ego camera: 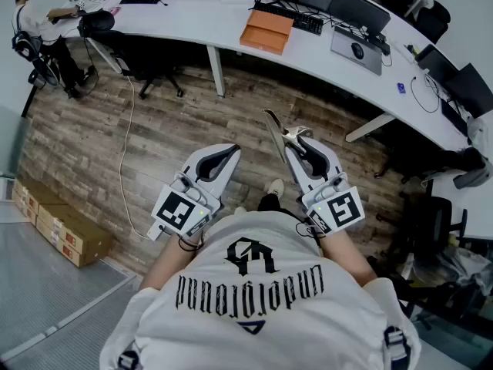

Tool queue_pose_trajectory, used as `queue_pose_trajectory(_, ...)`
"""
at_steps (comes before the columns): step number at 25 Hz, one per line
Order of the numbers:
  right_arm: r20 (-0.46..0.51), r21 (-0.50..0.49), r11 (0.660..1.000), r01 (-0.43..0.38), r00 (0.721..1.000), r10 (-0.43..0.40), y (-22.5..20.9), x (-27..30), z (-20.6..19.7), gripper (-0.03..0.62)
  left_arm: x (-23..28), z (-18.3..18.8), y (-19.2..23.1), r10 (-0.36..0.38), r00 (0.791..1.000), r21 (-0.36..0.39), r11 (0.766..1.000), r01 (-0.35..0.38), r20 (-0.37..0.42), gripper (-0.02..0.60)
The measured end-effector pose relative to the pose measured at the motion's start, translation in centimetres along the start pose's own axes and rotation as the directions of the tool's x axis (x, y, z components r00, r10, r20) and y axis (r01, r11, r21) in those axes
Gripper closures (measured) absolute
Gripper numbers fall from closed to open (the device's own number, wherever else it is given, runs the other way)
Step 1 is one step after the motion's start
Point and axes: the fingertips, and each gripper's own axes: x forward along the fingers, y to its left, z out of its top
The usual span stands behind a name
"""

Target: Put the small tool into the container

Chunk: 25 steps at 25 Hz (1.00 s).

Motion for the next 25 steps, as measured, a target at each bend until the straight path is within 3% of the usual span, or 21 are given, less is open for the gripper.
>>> queue_pose_trajectory(12,0.001,0.002,1.000,0.007,1.000,-0.007,-3.8,0.1,-0.8,0.502,3.9,-1.3,0.8,-0.001,1.000,-0.025,1.000,0.001,-0.011,0.568)
queue_pose_trajectory(25,0.023,0.034,0.999,-0.011,1.000,0.011,-14.3,0.7,-1.7,0.502,14.0,-2.8,2.5,0.016,0.998,-0.027,0.999,-0.018,-0.063,0.568)
